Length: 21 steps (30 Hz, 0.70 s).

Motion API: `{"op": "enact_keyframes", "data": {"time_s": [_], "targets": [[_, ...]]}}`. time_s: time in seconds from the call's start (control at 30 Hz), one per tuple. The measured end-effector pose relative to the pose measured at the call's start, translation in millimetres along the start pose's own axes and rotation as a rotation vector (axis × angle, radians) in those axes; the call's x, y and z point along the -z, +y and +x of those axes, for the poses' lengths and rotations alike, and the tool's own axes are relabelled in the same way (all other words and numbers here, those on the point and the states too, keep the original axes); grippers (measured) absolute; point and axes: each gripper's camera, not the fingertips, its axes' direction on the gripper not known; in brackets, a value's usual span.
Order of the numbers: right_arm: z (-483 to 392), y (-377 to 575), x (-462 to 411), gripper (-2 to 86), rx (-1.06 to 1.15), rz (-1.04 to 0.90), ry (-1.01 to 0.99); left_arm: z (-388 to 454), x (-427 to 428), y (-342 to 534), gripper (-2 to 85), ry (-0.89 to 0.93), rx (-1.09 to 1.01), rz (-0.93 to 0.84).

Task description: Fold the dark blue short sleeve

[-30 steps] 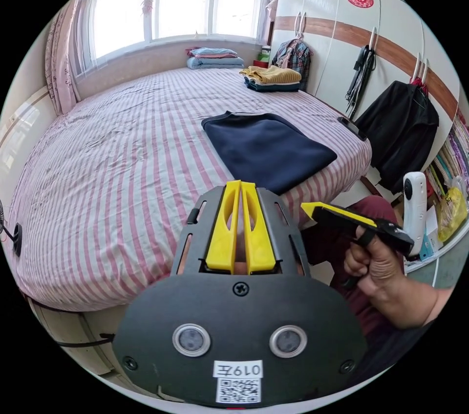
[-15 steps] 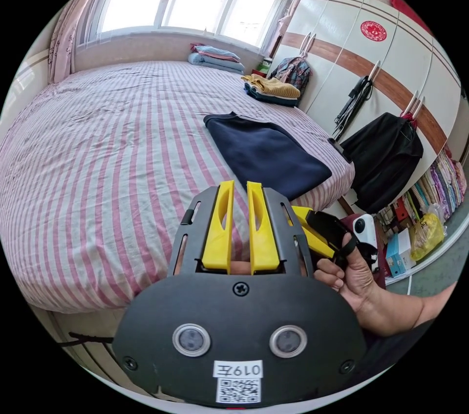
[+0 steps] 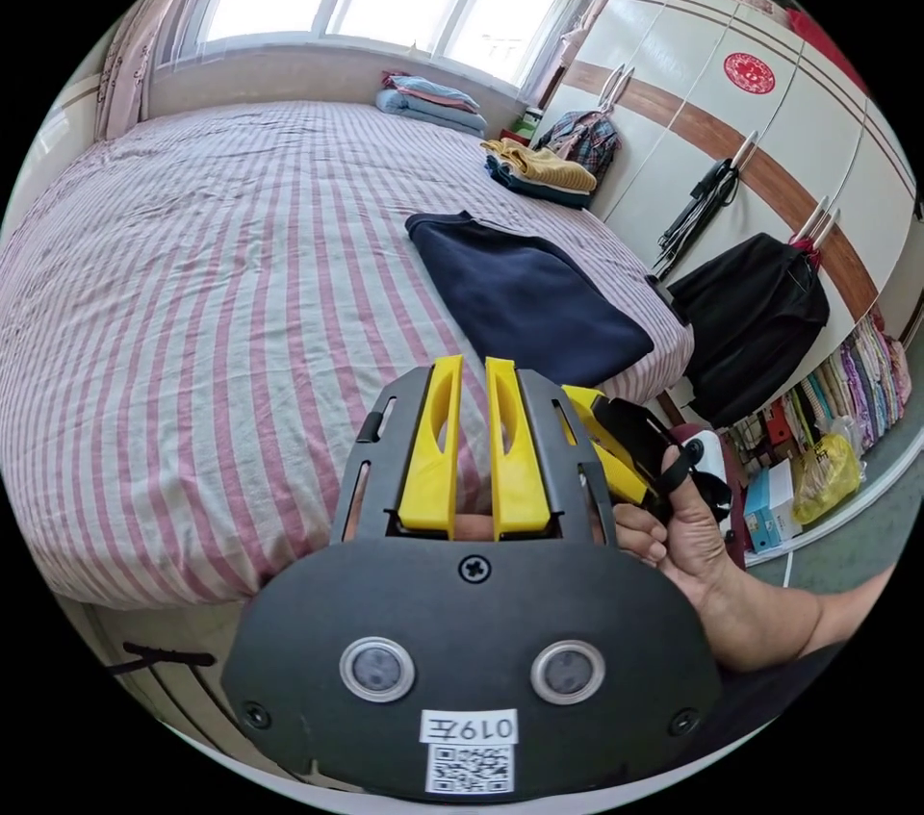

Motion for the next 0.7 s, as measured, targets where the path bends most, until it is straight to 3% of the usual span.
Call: {"op": "enact_keyframes", "data": {"time_s": [0.47, 0.7], "targets": [[7.5, -23.1, -18.4, 8.3, -0.066, 0.037, -0.16, -64.4, -17.6, -32.0, 0.9, 0.144, 0.139, -0.019], [-4.5, -34.9, -24.6, 2.4, -0.071, 0.019, -0.165, -93.6, -32.2, -52.6, 2.4, 0.185, 0.194, -0.067]]}}
